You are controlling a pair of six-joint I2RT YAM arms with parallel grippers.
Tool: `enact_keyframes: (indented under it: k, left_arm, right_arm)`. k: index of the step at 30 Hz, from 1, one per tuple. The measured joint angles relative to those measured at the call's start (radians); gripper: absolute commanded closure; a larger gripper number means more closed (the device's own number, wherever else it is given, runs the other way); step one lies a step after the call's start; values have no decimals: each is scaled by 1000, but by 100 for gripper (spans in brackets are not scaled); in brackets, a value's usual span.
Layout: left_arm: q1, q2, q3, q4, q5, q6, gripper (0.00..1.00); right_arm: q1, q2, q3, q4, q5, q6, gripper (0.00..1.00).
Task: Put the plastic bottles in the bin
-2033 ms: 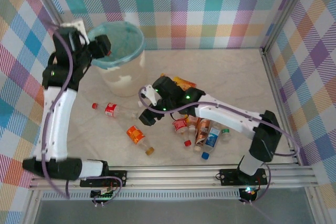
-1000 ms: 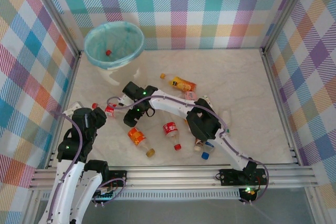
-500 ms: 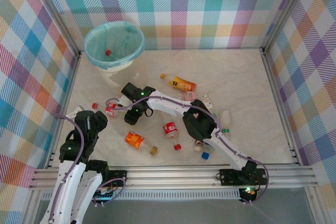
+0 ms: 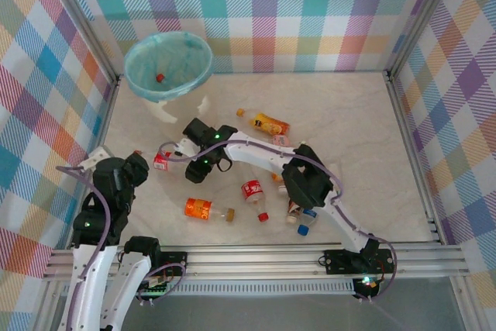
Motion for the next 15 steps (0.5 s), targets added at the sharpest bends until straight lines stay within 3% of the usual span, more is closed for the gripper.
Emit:
enact_keyframes:
  k: [7,9,15]
  left_arm:
    - [0,65,224,-24,-16,83,33]
    - [0,94,288,-29,-10,109,21]
    - [0,192,437,-43,92,122,17]
  right_arm:
    - [0,-229,-176,90,-81,-6,49]
    - [0,-276,-228,106,-100,-8,49]
    - [0,-392,-361,161,-154,1,50]
